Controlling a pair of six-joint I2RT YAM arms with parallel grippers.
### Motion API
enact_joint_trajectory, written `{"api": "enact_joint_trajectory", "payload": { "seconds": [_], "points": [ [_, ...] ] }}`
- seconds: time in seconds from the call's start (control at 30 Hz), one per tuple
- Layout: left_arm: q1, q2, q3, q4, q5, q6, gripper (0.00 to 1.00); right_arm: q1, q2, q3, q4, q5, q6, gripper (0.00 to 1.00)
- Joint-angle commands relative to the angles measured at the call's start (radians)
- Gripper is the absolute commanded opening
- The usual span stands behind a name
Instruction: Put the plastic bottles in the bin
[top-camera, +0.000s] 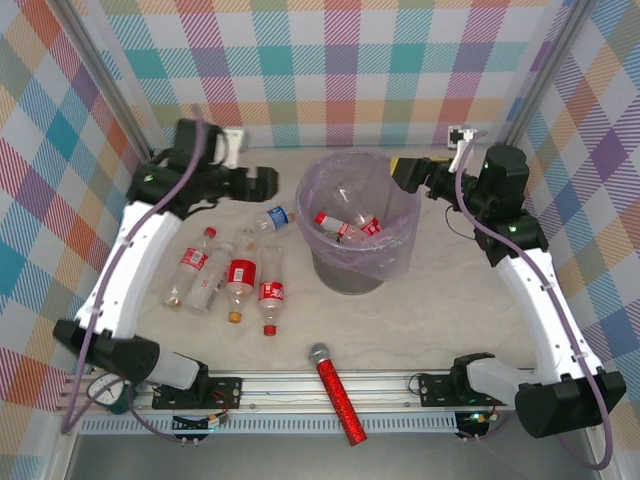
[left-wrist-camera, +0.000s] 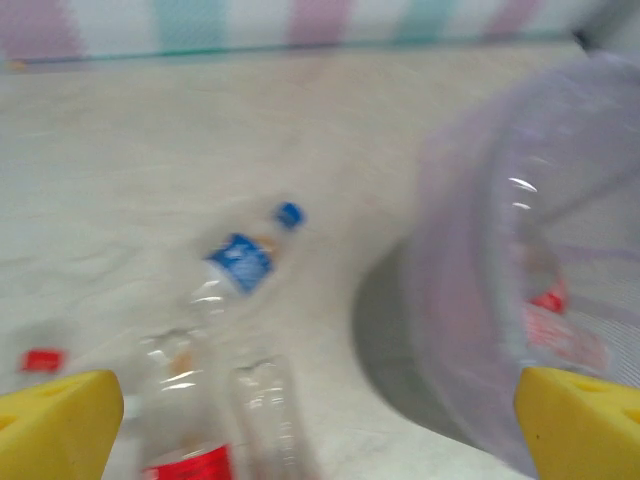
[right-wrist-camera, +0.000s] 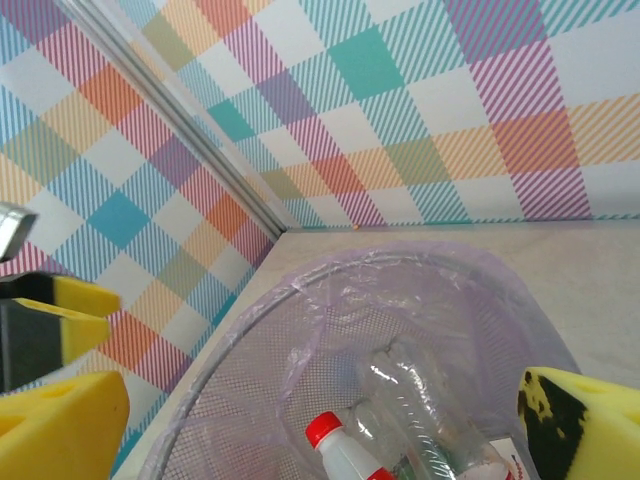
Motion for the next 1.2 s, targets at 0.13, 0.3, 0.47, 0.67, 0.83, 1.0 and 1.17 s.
{"api": "enact_joint_trajectory", "payload": {
  "seconds": [0.13, 0.3, 0.47, 0.67, 0.83, 1.0, 1.17],
  "points": [
    [0.322, -0.065, -0.208, -0.057, -0.060, 0.024, 1.00, -0.034, -0.072, -0.147, 0.050, -0.045, 0.082, 0.99],
    [0.433, 0.011, -0.325, -0.029, -0.056, 0.101, 0.96, -0.049, -0.100, -0.281, 0.136, -0.066, 0.104, 0.99],
    [0.446, 0.126, -0.399, 0.020, -0.007, 0.205, 0.95, -0.075, -0.079, -0.290, 0.106, -0.089, 0.090, 0.99],
    [0.445, 0.265, -0.401, 0.034, 0.029, 0.259, 0.82, -0.098, -0.065, -0.312, 0.137, -0.123, 0.108, 1.00],
    [0.446, 0.328, -0.417, 0.064, -0.030, 0.268, 0.87, -0.111, -0.062, -0.313, 0.131, -0.124, 0.100, 1.00],
    [0.446, 0.377, -0.431, 0.086, -0.064, 0.267, 0.87, -0.115, -0.047, -0.316, 0.142, -0.139, 0.104, 1.00],
    [0.446, 0.419, -0.439, 0.086, -0.070, 0.267, 0.86, -0.117, -0.040, -0.319, 0.143, -0.147, 0.104, 1.00]
  ]
}}
